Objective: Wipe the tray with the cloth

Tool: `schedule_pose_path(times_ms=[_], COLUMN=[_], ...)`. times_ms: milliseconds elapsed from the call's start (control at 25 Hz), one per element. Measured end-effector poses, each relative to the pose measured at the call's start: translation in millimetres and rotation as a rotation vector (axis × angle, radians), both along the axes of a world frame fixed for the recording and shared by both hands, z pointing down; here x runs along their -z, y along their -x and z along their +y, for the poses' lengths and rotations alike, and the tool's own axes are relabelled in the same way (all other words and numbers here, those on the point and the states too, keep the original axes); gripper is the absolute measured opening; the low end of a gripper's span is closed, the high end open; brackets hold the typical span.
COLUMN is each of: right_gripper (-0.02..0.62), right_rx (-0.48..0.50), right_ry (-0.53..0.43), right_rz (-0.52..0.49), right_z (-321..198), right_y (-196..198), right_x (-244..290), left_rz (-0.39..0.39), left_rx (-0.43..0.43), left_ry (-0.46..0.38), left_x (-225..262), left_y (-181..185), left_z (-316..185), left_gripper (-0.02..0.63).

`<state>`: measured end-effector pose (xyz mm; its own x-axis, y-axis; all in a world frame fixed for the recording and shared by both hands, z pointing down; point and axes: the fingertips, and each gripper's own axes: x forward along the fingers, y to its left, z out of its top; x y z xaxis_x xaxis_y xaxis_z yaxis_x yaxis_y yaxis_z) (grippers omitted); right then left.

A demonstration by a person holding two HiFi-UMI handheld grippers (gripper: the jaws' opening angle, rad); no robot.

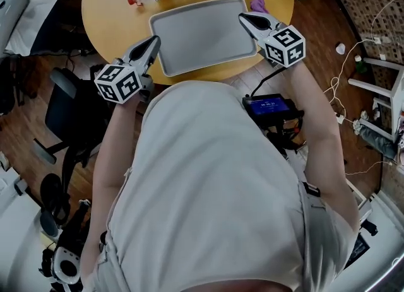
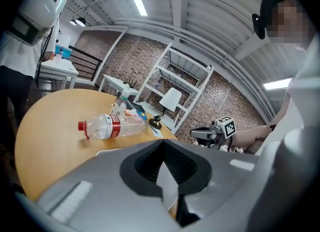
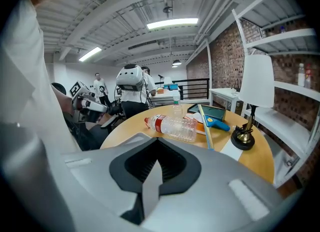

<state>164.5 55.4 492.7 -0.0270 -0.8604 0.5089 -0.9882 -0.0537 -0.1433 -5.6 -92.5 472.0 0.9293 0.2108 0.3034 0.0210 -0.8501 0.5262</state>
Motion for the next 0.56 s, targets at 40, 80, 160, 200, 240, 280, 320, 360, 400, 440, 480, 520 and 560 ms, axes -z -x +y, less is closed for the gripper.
schedule_pose_path(times_ms=[40,80,160,200,240,280,320,360,400,440,480,520,560], right_gripper=[0.0,0.001,0.0,0.0,0.0,0.001,0.0,0.0,0.001,0.001,0.0,0.0,0.001], right_rx=[0.0,0.0,0.0,0.0,0.0,-0.001,-0.001,-0.002,-0.004,-0.007,-0.01,-0.012,-0.015], right_ry=[0.0,0.001,0.001,0.001,0.001,0.001,0.001,0.0,0.0,-0.001,-0.002,-0.003,-0.004], right_rz=[0.0,-0.001,-0.004,-0.004,-0.004,-0.001,0.004,0.008,0.01,0.011,0.01,0.008,0.006], right_z=[0.1,0.4,1.1,1.2,1.2,1.1,1.2,1.5,2.1,2.8,3.5,4.2,4.9], right_y=[1.5,2.6,4.4,4.8,4.5,3.5,2.4,1.8,1.8,2.1,2.4,2.7,2.9], right_x=[-0.8,-1.8,-3.2,-3.4,-2.9,-1.7,-0.2,1.2,2.0,2.4,2.6,2.7,2.8], left_rz=[-0.001,-0.002,-0.005,-0.006,-0.005,-0.002,0.001,0.003,0.003,0.003,0.002,0.001,0.0], left_rx=[-0.003,-0.006,-0.013,-0.016,-0.019,-0.021,-0.024,-0.026,-0.028,-0.03,-0.032,-0.034,-0.036], left_ry=[0.0,0.0,0.002,0.004,0.005,0.005,0.005,0.004,0.004,0.004,0.004,0.005,0.005], left_x=[-0.2,-1.0,-3.3,-3.9,-3.7,-3.0,-2.1,-1.6,-1.5,-1.7,-2.0,-2.3,-2.7], left_y=[0.2,0.1,-0.4,-1.1,-2.3,-4.0,-5.4,-6.0,-5.6,-4.6,-3.4,-2.1,-0.9], left_z=[-0.2,-0.1,0.7,1.1,1.2,1.4,1.8,2.6,3.7,4.9,6.2,7.4,8.7], left_gripper=[0.0,0.0,0.0,0.0,0.0,0.0,0.0,0.0,0.0,0.0,0.0,0.0,0.0])
